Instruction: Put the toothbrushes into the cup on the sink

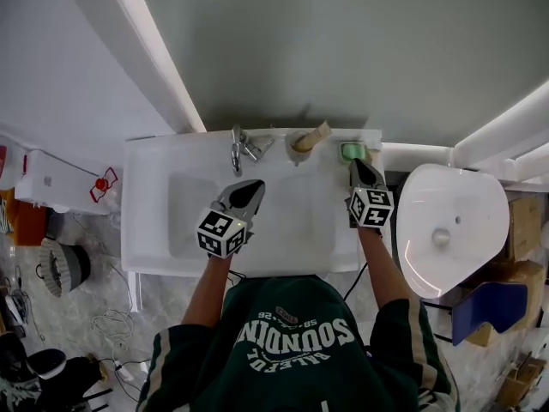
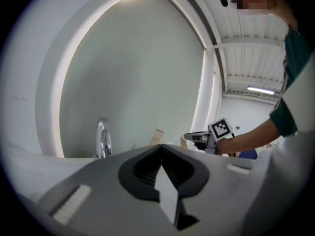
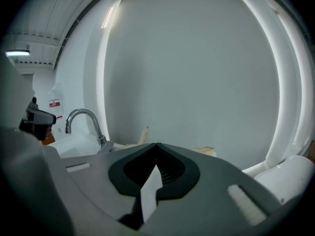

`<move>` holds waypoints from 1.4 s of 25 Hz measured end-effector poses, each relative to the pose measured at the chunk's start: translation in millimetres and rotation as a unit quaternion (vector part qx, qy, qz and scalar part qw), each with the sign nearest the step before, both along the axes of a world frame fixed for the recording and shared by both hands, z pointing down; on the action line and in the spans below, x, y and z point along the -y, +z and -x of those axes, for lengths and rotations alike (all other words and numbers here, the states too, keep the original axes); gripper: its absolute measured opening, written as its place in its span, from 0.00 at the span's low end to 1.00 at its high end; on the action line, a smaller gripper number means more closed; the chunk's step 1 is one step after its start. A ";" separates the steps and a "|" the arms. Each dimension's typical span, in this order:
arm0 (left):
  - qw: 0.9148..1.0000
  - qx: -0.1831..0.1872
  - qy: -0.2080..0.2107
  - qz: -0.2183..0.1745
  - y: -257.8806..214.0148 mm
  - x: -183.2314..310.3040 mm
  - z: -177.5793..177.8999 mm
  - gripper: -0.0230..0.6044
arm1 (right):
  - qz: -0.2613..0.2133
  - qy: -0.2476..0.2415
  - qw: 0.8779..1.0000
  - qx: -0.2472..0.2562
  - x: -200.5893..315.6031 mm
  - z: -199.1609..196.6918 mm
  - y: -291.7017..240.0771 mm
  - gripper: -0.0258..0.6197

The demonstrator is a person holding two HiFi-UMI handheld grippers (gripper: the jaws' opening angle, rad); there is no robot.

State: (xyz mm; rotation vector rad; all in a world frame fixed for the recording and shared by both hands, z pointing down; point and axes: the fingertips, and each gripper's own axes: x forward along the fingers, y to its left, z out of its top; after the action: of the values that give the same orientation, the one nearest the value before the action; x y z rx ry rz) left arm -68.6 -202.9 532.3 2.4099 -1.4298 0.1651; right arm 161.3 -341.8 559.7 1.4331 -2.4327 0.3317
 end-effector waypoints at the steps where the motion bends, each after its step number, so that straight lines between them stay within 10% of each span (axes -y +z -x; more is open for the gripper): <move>1: 1.000 0.002 -0.003 -0.001 -0.6 -2.1 4.6 0.12 | 0.001 -0.010 1.000 0.006 -4.5 12.2 -1.7 0.04; 18: 0.998 0.020 -0.055 -0.020 -16.7 -27.6 76.7 0.12 | -0.065 -0.176 0.979 0.085 -91.7 162.8 -81.3 0.04; 35: 0.998 0.015 -0.051 -0.026 -16.6 -30.0 73.9 0.12 | -0.054 -0.201 0.975 0.080 -117.2 168.6 -75.8 0.04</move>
State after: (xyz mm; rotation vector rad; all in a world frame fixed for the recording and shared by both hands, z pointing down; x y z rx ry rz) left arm -142.4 -172.9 515.8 2.3778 -1.5837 0.1419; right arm -7.3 -224.6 483.9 0.9455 -2.8312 0.2319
